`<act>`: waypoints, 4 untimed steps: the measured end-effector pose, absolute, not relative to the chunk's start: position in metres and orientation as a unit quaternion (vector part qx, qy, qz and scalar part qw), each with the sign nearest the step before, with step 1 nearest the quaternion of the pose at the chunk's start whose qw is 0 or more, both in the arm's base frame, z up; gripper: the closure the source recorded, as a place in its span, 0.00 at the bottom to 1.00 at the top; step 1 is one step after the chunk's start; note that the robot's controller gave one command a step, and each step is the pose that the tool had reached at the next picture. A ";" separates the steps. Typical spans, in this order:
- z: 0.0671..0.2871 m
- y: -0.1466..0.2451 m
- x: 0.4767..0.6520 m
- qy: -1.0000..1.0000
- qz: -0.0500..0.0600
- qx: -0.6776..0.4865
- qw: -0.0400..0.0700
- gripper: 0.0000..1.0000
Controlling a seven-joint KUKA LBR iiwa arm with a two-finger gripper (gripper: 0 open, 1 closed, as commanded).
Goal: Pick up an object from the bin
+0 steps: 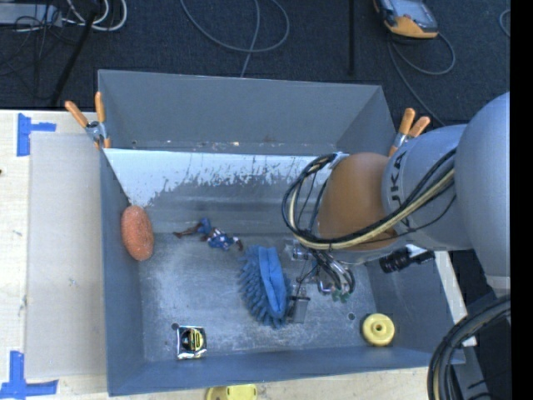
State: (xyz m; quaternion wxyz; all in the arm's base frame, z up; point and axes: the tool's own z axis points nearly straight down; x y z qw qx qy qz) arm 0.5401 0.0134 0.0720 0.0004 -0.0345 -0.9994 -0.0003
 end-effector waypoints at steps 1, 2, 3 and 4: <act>0.070 0.038 0.543 -1.000 0.000 -0.022 0.000 0.00; 0.070 0.066 0.549 -1.000 0.000 0.030 0.000 1.00; 0.070 0.066 0.549 -1.000 0.000 0.031 0.000 1.00; 0.104 0.062 0.541 -0.999 0.000 0.039 0.002 1.00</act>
Offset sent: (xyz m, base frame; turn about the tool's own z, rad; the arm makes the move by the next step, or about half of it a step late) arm 0.0093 0.0520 -0.0020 -0.1271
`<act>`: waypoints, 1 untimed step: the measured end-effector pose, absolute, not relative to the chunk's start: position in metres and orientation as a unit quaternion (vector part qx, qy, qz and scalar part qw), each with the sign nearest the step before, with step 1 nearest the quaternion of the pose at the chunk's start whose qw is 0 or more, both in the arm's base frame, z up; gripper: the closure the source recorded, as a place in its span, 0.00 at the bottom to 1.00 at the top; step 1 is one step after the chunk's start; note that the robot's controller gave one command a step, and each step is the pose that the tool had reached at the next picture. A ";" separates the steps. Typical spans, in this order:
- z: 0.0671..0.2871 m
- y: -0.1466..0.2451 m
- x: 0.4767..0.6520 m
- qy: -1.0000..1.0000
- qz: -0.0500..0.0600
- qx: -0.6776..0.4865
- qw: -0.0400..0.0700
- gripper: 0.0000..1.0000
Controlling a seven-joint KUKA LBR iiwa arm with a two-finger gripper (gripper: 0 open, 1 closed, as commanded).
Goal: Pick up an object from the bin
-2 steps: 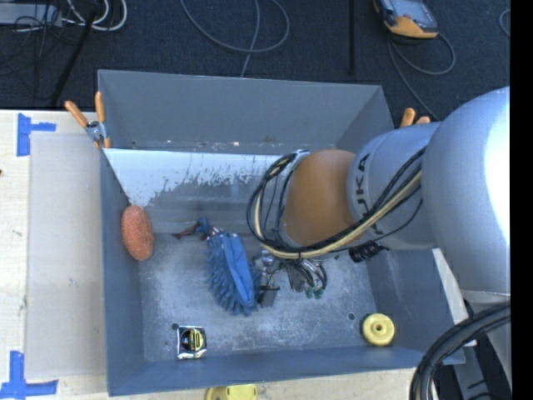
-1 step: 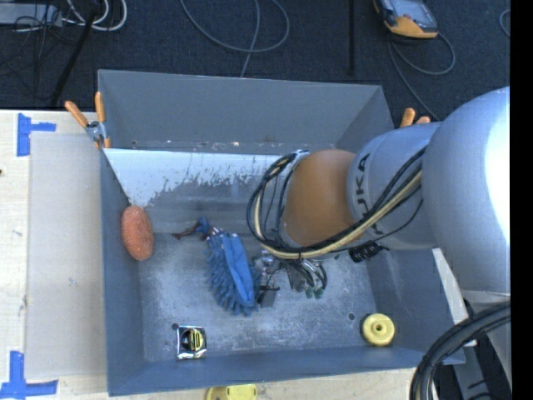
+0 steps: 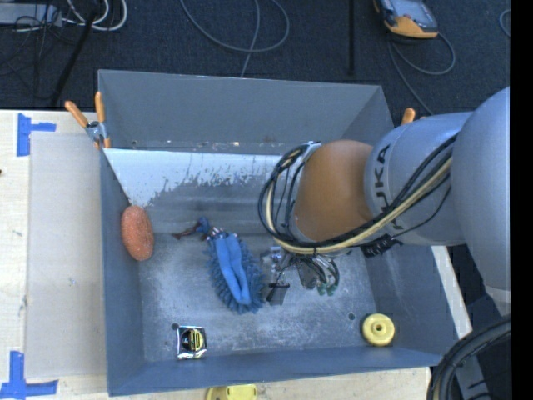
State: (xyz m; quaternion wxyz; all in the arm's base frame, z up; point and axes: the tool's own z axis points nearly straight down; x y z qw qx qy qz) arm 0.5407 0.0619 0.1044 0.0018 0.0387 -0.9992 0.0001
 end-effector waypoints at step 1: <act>0.141 0.060 0.524 -0.999 0.000 0.032 0.001 1.00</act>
Offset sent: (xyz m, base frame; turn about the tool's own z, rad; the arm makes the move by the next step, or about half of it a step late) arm 0.0230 0.0035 0.0582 0.0093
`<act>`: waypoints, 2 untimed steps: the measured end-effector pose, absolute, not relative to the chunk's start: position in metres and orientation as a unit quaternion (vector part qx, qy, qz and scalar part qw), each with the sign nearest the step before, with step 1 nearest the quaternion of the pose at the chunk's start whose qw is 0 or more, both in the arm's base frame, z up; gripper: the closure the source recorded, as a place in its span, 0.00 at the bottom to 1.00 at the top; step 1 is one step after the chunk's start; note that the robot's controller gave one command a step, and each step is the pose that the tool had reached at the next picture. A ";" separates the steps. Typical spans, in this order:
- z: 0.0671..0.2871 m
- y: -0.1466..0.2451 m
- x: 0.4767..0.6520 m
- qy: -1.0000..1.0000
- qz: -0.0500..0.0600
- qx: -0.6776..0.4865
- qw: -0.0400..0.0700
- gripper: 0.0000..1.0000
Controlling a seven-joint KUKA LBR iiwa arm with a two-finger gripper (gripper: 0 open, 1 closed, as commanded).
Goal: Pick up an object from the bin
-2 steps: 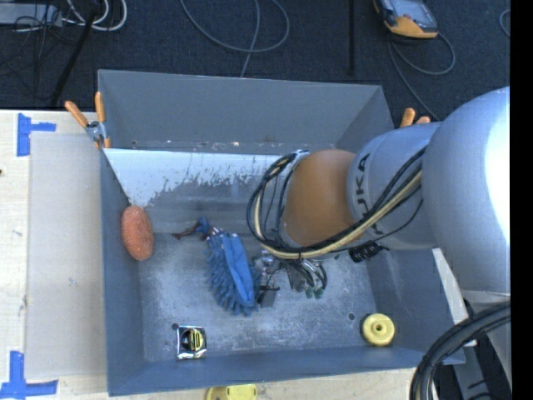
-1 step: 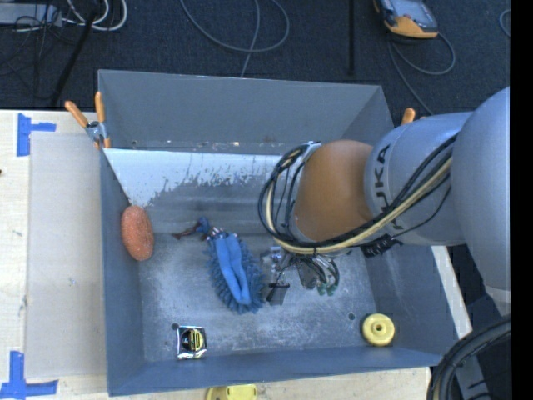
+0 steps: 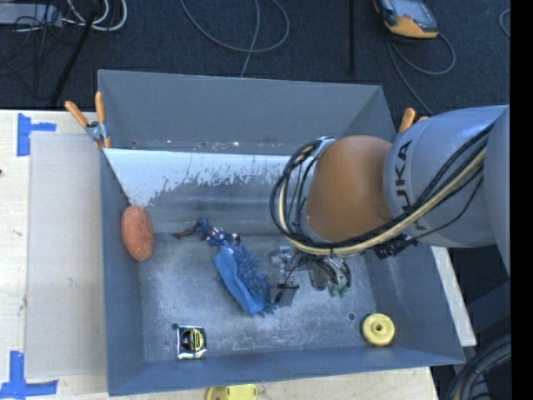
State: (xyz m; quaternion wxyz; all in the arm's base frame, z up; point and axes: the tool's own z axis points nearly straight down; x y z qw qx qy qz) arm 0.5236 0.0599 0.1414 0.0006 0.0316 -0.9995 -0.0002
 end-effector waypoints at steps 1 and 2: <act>0.155 0.063 0.547 -0.999 0.000 0.033 0.000 1.00; 0.164 0.058 0.541 -1.000 0.000 0.031 0.000 1.00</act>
Offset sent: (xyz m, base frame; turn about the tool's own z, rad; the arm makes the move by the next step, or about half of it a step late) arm -0.0084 -0.0098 0.0329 0.0047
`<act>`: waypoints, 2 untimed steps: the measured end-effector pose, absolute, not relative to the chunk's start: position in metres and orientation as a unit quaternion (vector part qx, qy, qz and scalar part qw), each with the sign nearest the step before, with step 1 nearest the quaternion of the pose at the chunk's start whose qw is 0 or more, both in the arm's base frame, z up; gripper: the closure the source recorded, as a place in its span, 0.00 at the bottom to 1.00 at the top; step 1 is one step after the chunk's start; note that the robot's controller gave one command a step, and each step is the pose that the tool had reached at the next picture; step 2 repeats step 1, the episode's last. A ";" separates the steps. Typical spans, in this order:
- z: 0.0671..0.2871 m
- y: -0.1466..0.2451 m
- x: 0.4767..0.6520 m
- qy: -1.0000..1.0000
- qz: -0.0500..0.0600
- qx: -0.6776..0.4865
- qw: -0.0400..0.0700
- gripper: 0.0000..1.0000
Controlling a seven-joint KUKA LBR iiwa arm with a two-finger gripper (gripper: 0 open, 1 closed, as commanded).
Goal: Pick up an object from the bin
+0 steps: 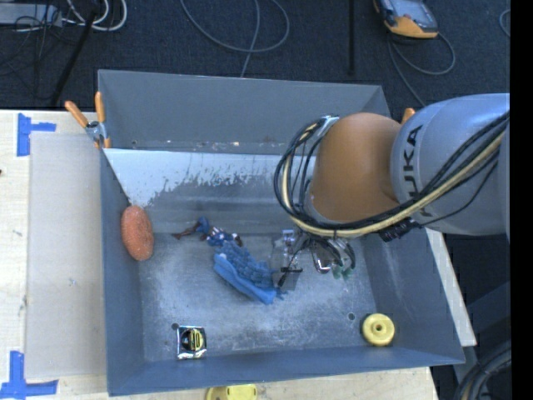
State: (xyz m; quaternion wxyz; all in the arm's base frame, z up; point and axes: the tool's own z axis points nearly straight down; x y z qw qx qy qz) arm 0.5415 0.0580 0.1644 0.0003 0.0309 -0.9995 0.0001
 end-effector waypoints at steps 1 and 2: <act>0.213 0.056 0.541 -1.000 0.000 0.007 0.004 1.00; 0.213 0.056 0.541 -1.000 0.000 0.007 0.004 1.00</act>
Offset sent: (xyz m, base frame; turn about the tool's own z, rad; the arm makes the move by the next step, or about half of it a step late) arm 0.0398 -0.0079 0.1168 -0.0350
